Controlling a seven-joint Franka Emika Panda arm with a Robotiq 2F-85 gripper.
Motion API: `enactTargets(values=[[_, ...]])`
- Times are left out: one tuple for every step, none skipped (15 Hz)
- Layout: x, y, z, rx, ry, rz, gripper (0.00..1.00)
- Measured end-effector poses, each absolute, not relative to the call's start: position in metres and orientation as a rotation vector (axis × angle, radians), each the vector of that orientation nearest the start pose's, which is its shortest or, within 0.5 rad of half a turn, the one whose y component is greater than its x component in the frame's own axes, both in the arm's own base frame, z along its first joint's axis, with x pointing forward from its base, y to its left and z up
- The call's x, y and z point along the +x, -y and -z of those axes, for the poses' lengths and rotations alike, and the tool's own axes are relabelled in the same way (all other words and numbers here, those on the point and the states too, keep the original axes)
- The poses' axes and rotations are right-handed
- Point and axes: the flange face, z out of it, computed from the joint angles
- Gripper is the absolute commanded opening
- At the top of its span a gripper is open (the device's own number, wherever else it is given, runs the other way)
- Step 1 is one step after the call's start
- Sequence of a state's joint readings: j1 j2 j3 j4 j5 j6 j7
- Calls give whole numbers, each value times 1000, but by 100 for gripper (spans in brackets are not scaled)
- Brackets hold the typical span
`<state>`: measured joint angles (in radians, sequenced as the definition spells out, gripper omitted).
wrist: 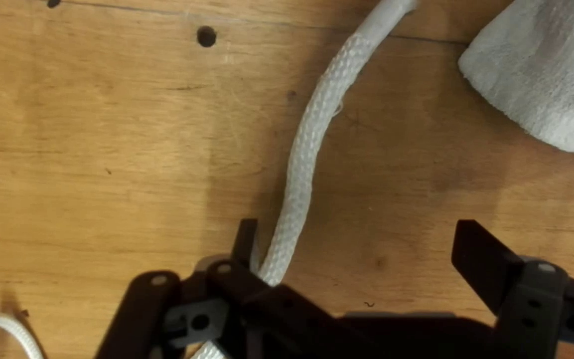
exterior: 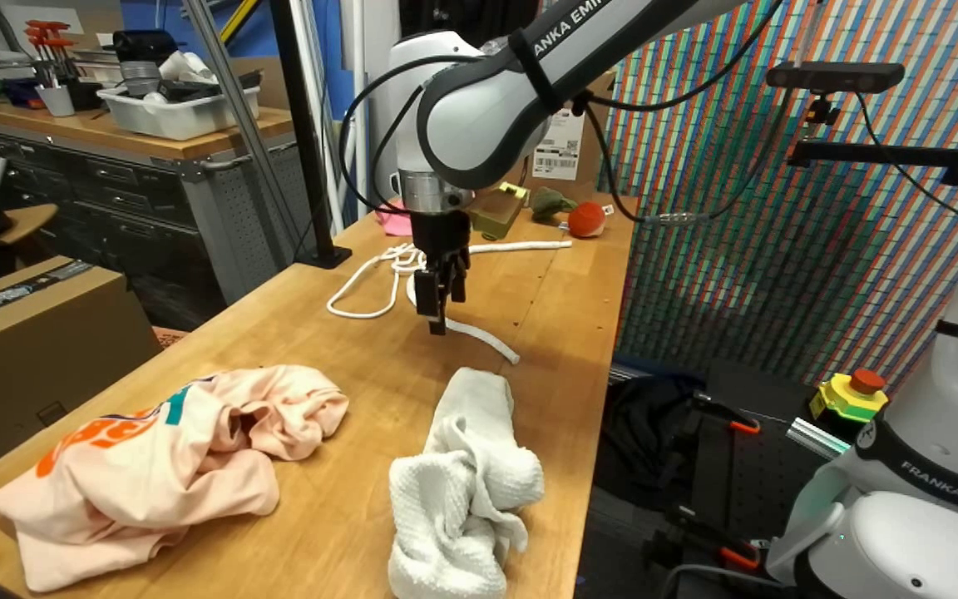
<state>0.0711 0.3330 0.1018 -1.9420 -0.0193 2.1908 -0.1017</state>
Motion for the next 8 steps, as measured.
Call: enactTargets(values=[[597,-102,-303,-3096,447,-127,100],[597,-103,-301,-3100,457,-120,100],[598,-103,-299,-3102,464,-114,100],[598,-104,-297,-3105,471,-107,100],[597,-104,-295,-3109,481,-106,100],[597,-104,-293,-3113,488,-106,100],[597,-103,-291,-3114,490,-106,100],[598,-103,-289,-3114,490,-108,100]])
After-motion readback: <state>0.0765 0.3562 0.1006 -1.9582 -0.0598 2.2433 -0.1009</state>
